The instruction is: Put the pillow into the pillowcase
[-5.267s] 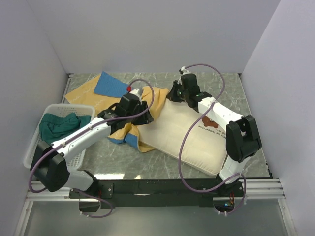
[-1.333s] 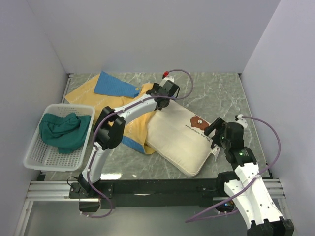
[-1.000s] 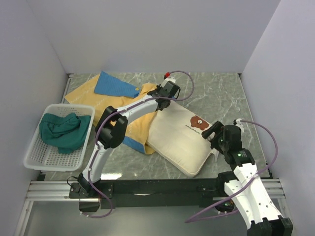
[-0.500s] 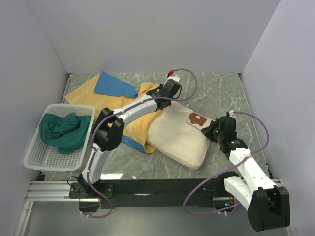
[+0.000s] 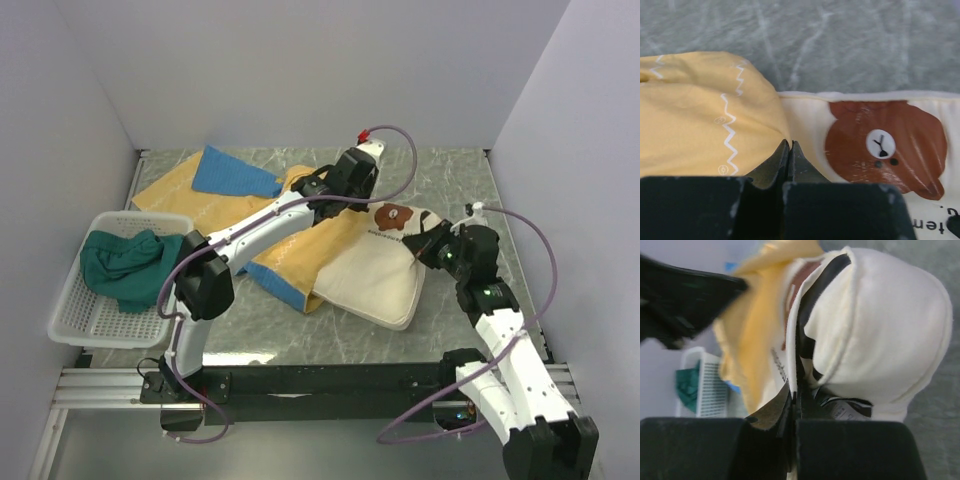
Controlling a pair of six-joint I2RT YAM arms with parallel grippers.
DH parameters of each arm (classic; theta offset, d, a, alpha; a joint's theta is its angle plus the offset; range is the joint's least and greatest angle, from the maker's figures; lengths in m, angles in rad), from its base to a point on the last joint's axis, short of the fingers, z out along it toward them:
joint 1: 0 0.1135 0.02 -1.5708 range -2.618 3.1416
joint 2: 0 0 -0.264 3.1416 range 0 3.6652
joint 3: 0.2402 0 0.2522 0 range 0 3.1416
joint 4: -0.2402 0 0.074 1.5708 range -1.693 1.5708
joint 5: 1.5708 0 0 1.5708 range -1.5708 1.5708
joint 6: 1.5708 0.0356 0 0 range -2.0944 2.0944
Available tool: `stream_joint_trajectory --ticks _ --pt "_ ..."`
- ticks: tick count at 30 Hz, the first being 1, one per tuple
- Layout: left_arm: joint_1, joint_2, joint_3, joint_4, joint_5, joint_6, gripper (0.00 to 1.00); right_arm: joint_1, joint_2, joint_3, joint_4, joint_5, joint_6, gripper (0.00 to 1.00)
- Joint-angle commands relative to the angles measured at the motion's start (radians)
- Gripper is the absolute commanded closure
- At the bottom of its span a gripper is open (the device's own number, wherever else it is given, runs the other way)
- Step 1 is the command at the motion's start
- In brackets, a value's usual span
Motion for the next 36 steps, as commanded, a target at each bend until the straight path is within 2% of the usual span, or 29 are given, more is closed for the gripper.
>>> stream_joint_trajectory --ticks 1,3,6,9,14,18,19,21,22,23,24,26,27,29,30,31,36 --pt "-0.031 -0.099 0.087 0.025 0.223 -0.087 0.99 0.0 -0.112 0.162 0.105 -0.034 0.035 1.0" --pt "-0.045 -0.143 0.089 0.04 0.237 -0.11 0.99 -0.01 -0.103 0.158 0.126 0.012 0.05 1.0" --pt "-0.051 -0.159 0.136 -0.007 0.234 -0.136 0.99 -0.035 -0.043 0.127 0.16 -0.028 0.089 1.0" --pt "-0.051 -0.159 0.133 -0.058 0.208 -0.152 0.99 -0.036 0.035 0.054 0.236 -0.003 0.096 1.0" --pt "-0.056 -0.121 0.035 -0.049 0.229 -0.19 0.99 -0.036 0.127 -0.142 0.382 0.027 0.121 1.0" --pt "-0.063 -0.072 -0.039 -0.024 0.222 -0.204 0.99 -0.036 0.201 -0.218 0.467 0.02 0.118 1.0" --pt "-0.066 -0.061 -0.043 -0.033 0.208 -0.201 0.98 -0.036 0.206 -0.226 0.473 0.017 0.113 1.0" --pt "-0.071 -0.056 -0.052 -0.064 0.138 -0.208 0.88 -0.036 0.207 -0.236 0.467 0.011 0.092 0.97" --pt "-0.071 -0.068 -0.084 -0.062 0.107 -0.215 0.81 -0.036 0.206 -0.239 0.459 0.009 0.087 0.91" --pt "-0.071 -0.087 -0.107 -0.058 0.078 -0.222 0.58 -0.036 0.203 -0.239 0.449 0.007 0.077 0.82" --pt "-0.071 -0.141 -0.135 -0.041 0.046 -0.233 0.46 -0.036 0.195 -0.239 0.423 0.0 0.052 0.61" --pt "-0.073 -0.215 -0.238 -0.026 -0.057 -0.265 0.26 -0.036 0.183 -0.236 0.384 -0.011 0.012 0.44" --pt "-0.074 -0.304 -0.326 -0.007 -0.098 -0.28 0.22 -0.035 0.167 -0.235 0.329 -0.016 -0.005 0.31" --pt "-0.077 -0.443 -0.422 0.004 -0.171 -0.346 0.19 -0.035 0.143 -0.232 0.272 -0.016 -0.049 0.2" --pt "-0.08 -0.49 -0.524 0.02 -0.188 -0.389 0.19 -0.033 0.115 -0.233 0.222 -0.019 -0.063 0.08" --pt "-0.086 -0.531 -0.575 0.022 -0.233 -0.411 0.19 -0.033 0.1 -0.235 0.196 -0.023 -0.075 0.02" --pt "-0.117 -0.772 -0.868 0.014 -0.265 -0.564 0.19 -0.029 0.005 -0.276 0.116 -0.103 -0.101 0.0"
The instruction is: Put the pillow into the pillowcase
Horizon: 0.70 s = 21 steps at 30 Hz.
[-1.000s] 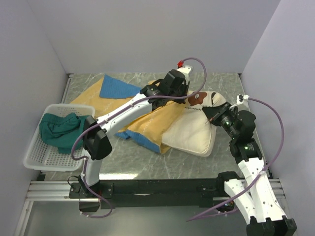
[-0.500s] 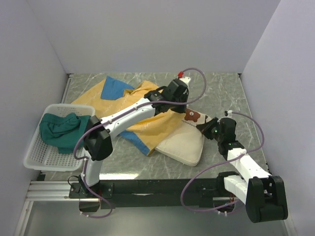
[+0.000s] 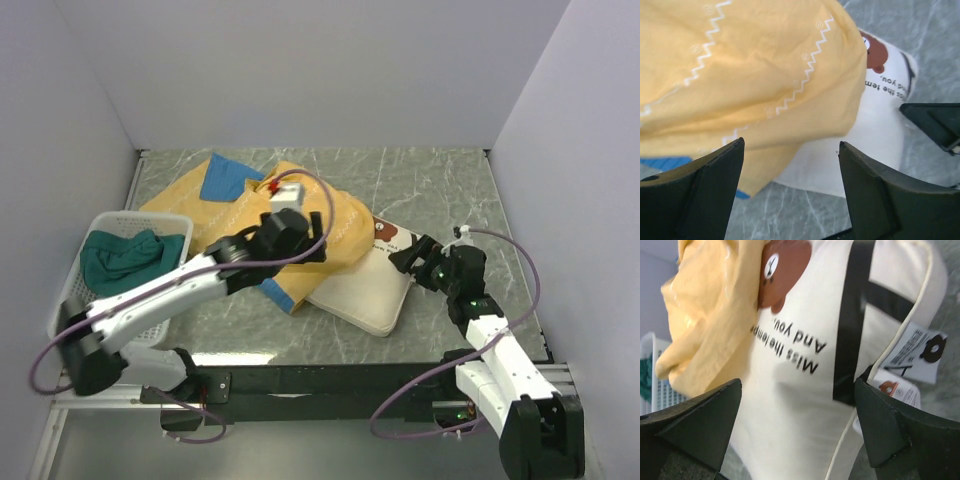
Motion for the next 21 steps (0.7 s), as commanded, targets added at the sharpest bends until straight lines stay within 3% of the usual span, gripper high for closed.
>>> stream_joint_trajectory --ticks 1,4,9,15,21 --pt "-0.034 -0.162 -0.192 0.025 -0.083 -0.175 0.19 0.012 -0.071 -0.041 -0.115 -0.09 -0.052 0.0" --pt "-0.062 -0.243 -0.328 0.023 -0.079 -0.255 0.19 0.014 -0.1 -0.063 -0.17 -0.078 -0.059 0.0" --pt "-0.072 -0.309 -0.548 0.153 0.019 -0.338 0.11 0.014 -0.189 -0.08 -0.252 -0.036 -0.017 0.0" --pt "-0.08 -0.33 -0.649 0.308 0.053 -0.35 0.11 0.014 -0.235 -0.106 -0.252 -0.095 0.037 0.0" --pt "-0.095 -0.212 -0.671 0.385 0.018 -0.344 0.18 0.081 -0.164 -0.158 -0.129 -0.132 0.088 0.0"
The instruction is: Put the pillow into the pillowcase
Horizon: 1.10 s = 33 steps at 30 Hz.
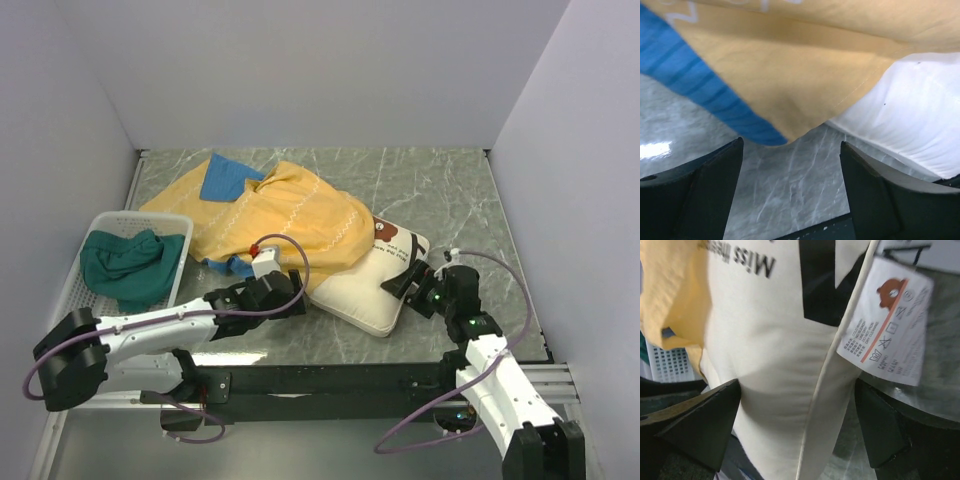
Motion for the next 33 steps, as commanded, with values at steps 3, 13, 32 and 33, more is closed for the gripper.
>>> stream_joint_trajectory --ticks 3,13,32,33 --pt "-0.018 0.131 -0.013 0.148 -0.056 0.005 0.28 0.087 0.049 -0.058 0.158 -0.027 0.085 0.0" --pt "-0.122 0.247 0.188 0.134 -0.018 0.182 0.99 0.153 0.116 -0.091 0.428 -0.092 0.217 1.0" --pt "-0.253 0.117 0.234 -0.252 -0.253 -0.05 0.23 0.219 -0.019 -0.01 0.303 0.04 0.223 1.0" --pt "-0.253 0.116 0.192 -0.229 -0.256 -0.041 0.22 0.221 -0.02 -0.01 0.3 0.043 0.222 1.0"
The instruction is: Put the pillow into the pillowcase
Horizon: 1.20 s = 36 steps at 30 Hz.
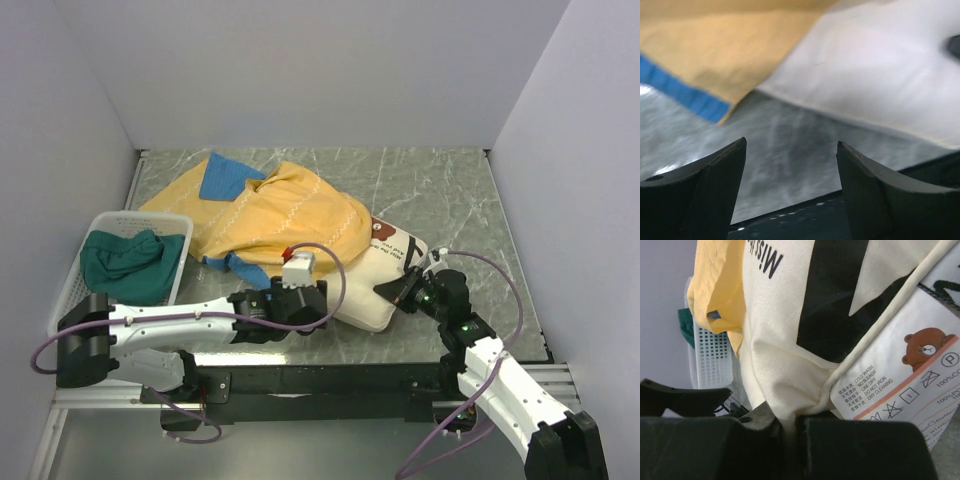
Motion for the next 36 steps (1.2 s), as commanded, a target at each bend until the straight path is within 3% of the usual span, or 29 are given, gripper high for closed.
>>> stream_joint_trajectory --ticks 1,11,15,18,22,25,26,30,31,36 --pt "-0.003 -0.038 -0.107 -0.019 -0.094 -0.08 0.21 0.005 -0.001 0.045 0.076 -0.014 0.005 1.0" --pt "0.043 0.238 -0.065 -0.104 -0.289 -0.116 0.24 0.005 -0.032 0.041 0.062 -0.029 0.019 1.0" --pt "0.066 0.298 -0.024 -0.143 -0.36 -0.155 0.25 0.005 -0.046 0.047 0.045 -0.035 0.017 1.0" --pt "0.075 0.316 -0.01 -0.09 -0.377 -0.104 0.26 0.007 -0.052 0.051 0.041 -0.045 0.019 1.0" --pt "0.08 0.325 -0.004 -0.047 -0.395 -0.074 0.35 0.005 -0.063 0.056 0.028 -0.043 0.017 1.0" --pt "0.095 0.335 0.007 0.002 -0.378 -0.016 0.72 0.007 -0.067 0.048 0.047 -0.054 0.022 1.0" --pt "0.092 0.325 0.017 0.028 -0.366 0.022 0.99 0.005 -0.063 0.048 0.048 -0.057 0.019 1.0" --pt "0.051 0.212 0.066 0.195 -0.146 0.353 0.99 0.007 -0.061 0.06 0.062 -0.074 0.005 1.0" --pt "0.046 0.184 0.082 0.258 0.031 0.404 0.99 0.008 -0.064 0.059 0.07 -0.072 0.005 1.0" --pt "0.008 0.115 0.272 0.295 0.52 0.604 0.99 0.057 -0.057 0.074 0.117 -0.033 0.011 1.0"
